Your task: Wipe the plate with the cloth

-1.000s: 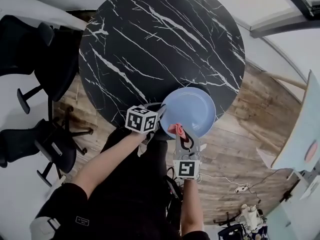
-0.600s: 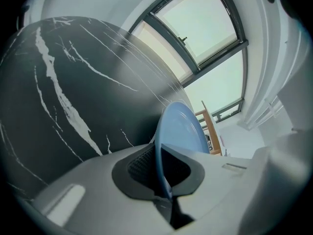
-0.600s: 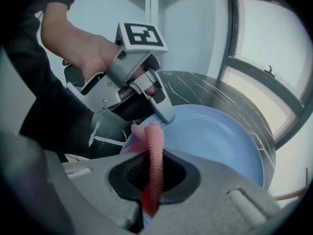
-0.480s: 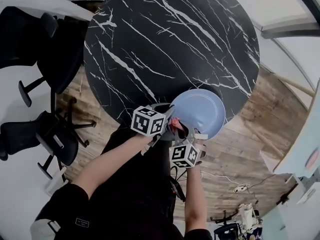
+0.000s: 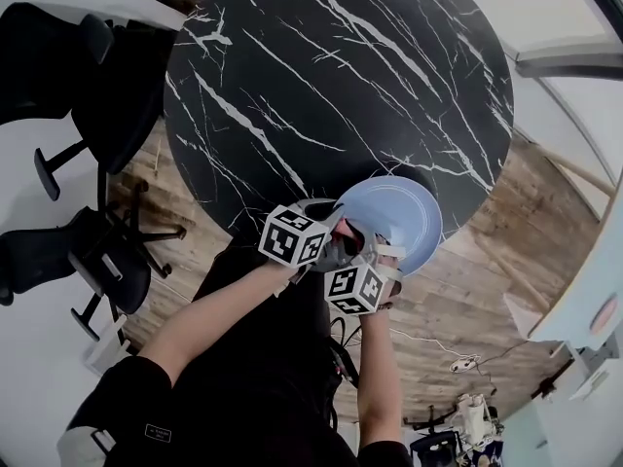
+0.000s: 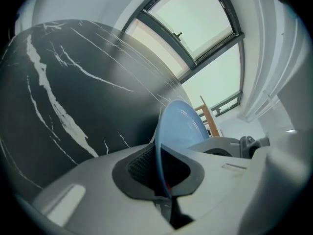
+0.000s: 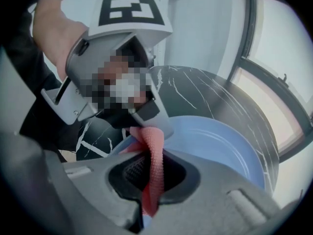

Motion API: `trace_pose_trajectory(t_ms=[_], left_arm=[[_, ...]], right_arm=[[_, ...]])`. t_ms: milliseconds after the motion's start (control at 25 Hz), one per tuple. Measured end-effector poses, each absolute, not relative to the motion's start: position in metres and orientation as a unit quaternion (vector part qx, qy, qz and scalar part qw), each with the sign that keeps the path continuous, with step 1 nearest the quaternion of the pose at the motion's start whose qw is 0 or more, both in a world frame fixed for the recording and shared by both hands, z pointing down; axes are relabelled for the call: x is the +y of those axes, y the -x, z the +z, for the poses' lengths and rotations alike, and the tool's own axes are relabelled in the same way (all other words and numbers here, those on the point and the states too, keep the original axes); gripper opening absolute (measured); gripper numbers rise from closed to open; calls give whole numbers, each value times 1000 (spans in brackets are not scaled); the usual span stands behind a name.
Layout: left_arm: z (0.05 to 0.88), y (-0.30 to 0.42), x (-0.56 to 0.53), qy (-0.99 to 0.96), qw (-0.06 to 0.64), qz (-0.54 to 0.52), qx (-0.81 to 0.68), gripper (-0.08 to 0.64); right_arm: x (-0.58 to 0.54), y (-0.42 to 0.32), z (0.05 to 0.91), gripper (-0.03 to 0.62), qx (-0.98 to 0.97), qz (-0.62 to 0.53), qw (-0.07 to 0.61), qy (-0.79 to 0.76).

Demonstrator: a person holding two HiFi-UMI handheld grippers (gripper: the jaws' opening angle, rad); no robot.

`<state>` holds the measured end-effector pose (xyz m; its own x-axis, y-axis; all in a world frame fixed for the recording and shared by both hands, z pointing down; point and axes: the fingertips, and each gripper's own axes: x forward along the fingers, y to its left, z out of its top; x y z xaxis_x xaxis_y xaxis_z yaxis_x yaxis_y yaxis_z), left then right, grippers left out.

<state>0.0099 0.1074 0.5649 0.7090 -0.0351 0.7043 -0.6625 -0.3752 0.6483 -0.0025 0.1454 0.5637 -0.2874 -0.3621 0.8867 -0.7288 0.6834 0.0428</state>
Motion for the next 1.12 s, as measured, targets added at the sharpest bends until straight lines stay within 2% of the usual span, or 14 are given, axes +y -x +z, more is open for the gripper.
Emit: trace_pose_trajectory(t_ms=[400,680,1120], left_arm=[[564,-12,105,-773,503,313,-227,14],[564,-12,106,-775,500,317,-222,15],[564,-11,107,-765,514,309,-237,14]], right_arm=[[124,-7,562,14,-787,200,476,-337],[88,-37,563,14,-770,189,473,-384],[65,-96,567,12,-726,128,535,-413]])
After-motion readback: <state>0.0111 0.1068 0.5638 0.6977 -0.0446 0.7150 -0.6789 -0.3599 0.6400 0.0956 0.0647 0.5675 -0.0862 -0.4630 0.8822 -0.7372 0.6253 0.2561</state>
